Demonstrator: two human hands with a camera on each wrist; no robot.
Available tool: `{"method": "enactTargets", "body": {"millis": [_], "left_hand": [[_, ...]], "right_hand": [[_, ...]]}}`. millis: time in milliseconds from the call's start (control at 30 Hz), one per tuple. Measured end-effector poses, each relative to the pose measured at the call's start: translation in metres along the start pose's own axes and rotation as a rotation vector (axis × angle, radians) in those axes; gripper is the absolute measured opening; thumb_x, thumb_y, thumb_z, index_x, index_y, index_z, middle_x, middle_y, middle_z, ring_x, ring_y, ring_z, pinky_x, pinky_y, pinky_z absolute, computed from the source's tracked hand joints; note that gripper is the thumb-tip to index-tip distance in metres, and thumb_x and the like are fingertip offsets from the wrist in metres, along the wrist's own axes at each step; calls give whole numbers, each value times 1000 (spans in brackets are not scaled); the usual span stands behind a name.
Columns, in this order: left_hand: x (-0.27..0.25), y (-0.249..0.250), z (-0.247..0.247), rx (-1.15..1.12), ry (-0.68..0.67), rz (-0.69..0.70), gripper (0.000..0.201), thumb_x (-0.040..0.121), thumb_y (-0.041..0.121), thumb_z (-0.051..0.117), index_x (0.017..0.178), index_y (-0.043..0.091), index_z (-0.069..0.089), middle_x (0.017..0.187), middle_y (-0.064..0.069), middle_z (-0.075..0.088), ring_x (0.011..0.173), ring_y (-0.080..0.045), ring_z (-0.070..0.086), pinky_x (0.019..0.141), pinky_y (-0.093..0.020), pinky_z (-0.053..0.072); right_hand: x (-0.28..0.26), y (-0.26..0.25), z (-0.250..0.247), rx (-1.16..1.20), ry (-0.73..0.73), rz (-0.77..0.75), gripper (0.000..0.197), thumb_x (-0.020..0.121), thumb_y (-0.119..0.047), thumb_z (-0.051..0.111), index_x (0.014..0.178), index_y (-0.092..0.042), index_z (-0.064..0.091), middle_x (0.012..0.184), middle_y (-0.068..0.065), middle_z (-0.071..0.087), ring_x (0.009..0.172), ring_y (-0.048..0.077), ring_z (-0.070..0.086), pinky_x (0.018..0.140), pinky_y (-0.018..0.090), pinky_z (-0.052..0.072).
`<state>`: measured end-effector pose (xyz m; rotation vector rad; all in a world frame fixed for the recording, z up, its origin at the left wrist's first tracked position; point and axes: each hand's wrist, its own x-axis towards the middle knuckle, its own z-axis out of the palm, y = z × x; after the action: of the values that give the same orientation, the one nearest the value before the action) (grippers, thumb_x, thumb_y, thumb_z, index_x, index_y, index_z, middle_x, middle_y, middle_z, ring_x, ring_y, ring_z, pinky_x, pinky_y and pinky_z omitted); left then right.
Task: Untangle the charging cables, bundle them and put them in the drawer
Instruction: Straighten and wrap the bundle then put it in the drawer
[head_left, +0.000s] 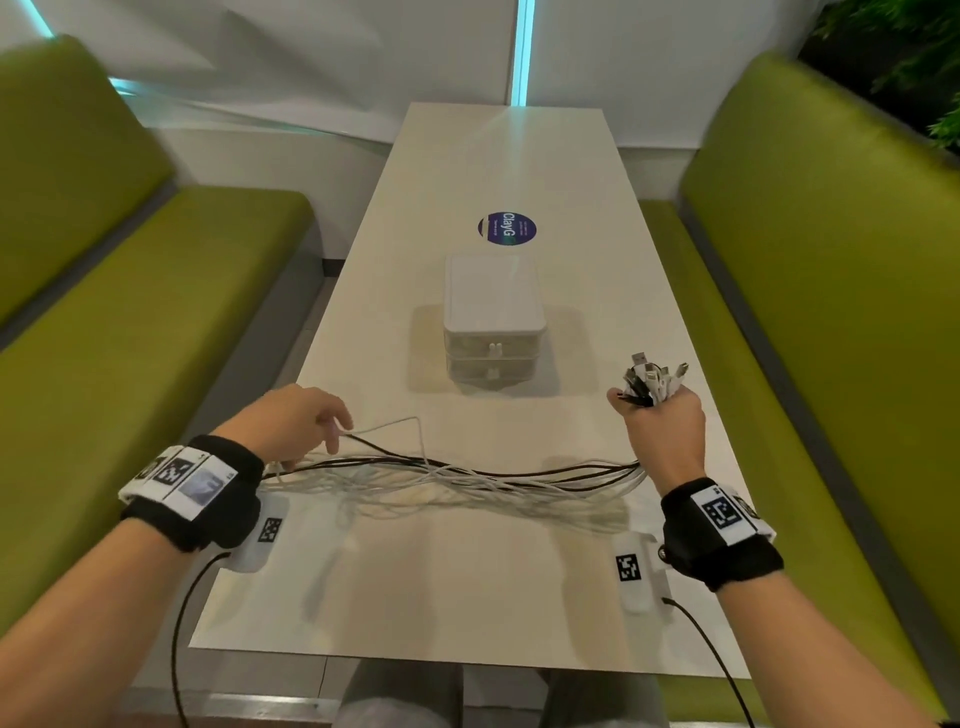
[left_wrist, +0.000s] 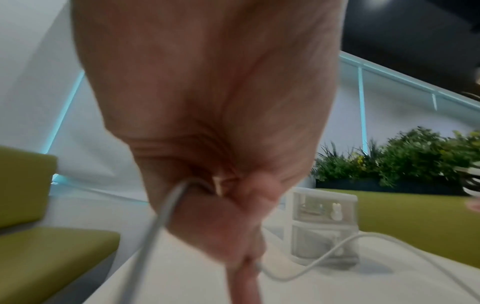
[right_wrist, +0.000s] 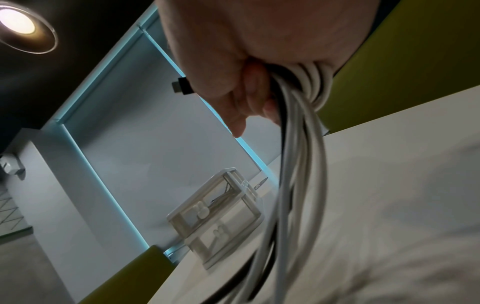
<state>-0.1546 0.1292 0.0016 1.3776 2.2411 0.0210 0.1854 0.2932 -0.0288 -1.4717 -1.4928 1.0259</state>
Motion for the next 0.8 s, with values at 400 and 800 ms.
{"method": "enactTargets", "body": {"millis": [400, 800], "left_hand": [[-10, 3, -40, 520, -125, -344, 10, 79, 27, 67, 78, 20, 73, 64, 5, 69, 63, -14, 66, 61, -30, 54], [18, -11, -37, 318, 551, -126, 41, 81, 63, 63, 62, 27, 63, 50, 2, 54, 48, -18, 53, 50, -20, 38]], "right_hand": [[12, 6, 4, -173, -91, -82, 3, 84, -15, 68, 86, -17, 69, 78, 1, 67, 79, 24, 63, 70, 29, 49], [12, 8, 12, -285, -79, -72, 12, 84, -18, 67, 95, -14, 72, 80, 0, 66, 81, 25, 62, 68, 27, 45]]}}
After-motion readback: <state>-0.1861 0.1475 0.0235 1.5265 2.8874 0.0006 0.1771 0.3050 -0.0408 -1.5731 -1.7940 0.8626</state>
